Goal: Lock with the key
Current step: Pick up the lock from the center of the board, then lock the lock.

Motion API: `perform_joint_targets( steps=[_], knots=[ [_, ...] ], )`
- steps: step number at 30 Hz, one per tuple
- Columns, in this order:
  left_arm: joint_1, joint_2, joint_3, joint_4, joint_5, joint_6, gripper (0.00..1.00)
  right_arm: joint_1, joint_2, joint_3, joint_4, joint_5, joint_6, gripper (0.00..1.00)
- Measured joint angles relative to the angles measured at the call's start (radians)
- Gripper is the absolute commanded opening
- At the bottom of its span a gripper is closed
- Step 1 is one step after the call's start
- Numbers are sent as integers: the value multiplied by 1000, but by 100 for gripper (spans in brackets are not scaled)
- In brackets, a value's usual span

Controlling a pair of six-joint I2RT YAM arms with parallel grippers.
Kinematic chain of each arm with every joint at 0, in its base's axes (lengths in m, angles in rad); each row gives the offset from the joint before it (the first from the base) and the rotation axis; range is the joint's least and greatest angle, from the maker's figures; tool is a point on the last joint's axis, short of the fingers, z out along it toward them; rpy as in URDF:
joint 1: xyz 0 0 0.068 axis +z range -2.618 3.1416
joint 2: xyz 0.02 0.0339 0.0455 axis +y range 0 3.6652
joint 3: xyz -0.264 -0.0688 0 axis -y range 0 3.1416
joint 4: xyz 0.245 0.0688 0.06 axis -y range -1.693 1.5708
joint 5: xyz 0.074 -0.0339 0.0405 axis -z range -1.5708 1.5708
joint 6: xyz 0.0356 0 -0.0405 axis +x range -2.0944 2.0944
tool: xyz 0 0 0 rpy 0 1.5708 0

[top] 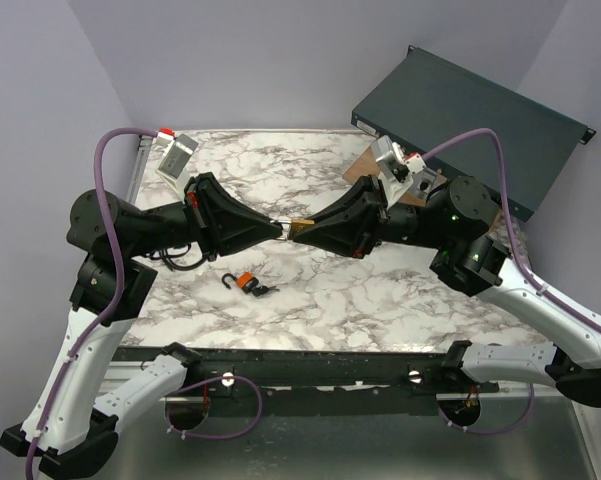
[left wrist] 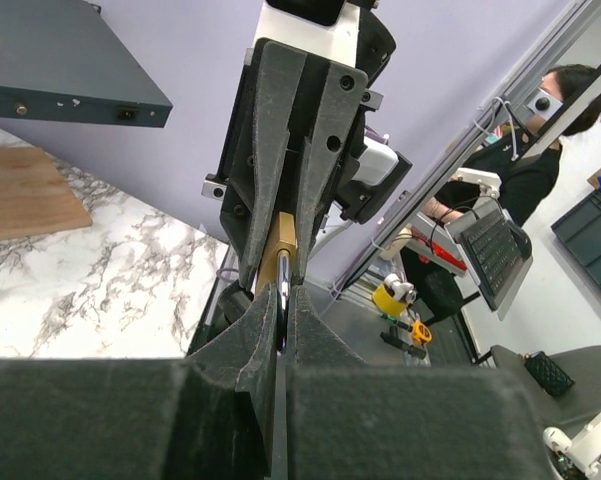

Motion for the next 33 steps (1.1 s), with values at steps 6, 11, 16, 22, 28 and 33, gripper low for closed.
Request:
perform_joint_targets(
  steps=[6,11,16,22,28,33],
  knots=[
    [3,-1,-2,-25,-25,29,27,0,0,-1,-6,26,21,1],
    [3,-8,0,-95,-60,82,33,0,0,-7,-19,57,30,1],
    [3,-13,11,-179,-95,148,35,0,0,-9,-32,74,40,1],
    [3,-14,67,-269,-136,228,26,0,-1,-14,-47,72,55,1],
    [3,-19,76,-279,-139,251,15,0,-2,-18,-53,68,71,1],
    [3,-16,76,-283,-139,256,11,0,-5,-18,-53,63,78,1]
  ],
)
